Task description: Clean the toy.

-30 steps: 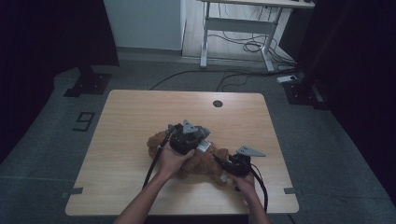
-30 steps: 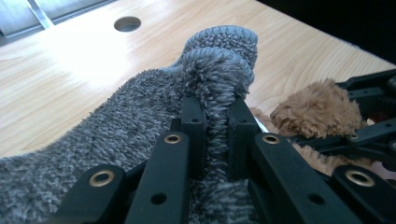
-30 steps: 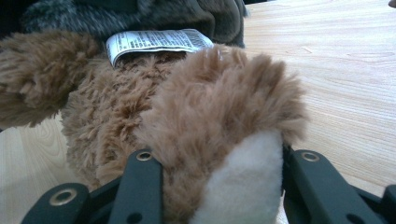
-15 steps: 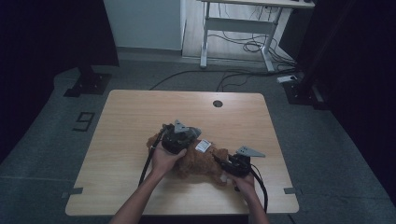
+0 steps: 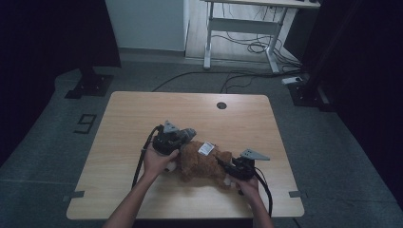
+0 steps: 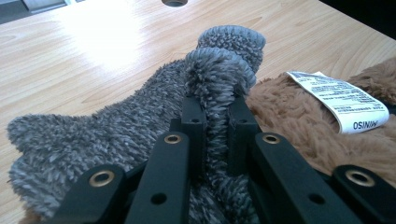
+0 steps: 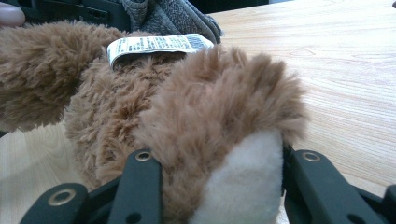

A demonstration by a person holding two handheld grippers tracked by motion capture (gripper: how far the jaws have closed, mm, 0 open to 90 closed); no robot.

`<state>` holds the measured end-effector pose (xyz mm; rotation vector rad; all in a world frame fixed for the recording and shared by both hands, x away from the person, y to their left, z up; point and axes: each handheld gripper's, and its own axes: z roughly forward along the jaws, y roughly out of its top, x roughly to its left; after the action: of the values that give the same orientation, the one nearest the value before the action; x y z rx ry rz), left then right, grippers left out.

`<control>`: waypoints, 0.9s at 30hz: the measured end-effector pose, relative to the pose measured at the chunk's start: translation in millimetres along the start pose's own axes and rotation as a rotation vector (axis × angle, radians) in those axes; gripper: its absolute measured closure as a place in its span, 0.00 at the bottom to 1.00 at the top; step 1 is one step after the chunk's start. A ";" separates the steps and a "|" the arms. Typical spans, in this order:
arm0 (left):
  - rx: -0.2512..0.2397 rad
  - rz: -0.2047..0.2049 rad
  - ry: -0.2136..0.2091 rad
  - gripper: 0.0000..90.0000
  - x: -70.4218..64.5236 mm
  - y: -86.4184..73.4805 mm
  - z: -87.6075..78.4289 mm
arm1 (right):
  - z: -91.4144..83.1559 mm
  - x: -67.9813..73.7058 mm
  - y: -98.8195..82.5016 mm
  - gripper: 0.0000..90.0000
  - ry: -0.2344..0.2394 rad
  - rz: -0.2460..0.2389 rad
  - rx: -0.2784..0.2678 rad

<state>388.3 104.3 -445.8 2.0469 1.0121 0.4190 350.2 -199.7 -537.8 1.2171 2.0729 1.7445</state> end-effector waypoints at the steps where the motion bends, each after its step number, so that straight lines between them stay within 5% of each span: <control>1: -0.003 0.002 0.004 0.90 0.2 -0.1 -1.1 | 0.0 0.0 0.0 0.68 0.000 0.000 0.000; 20: -0.028 -0.034 -0.017 0.89 12.6 -7.8 -10.1 | -0.1 0.1 -0.4 0.68 0.007 0.004 -0.005; 27: -0.051 -0.048 0.018 0.89 23.0 -8.0 -21.7 | -0.1 -0.2 -0.3 0.68 0.009 0.005 -0.003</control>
<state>385.8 136.2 -439.5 1.9730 1.0488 0.4348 350.2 -199.9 -538.1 1.2171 2.0729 1.7581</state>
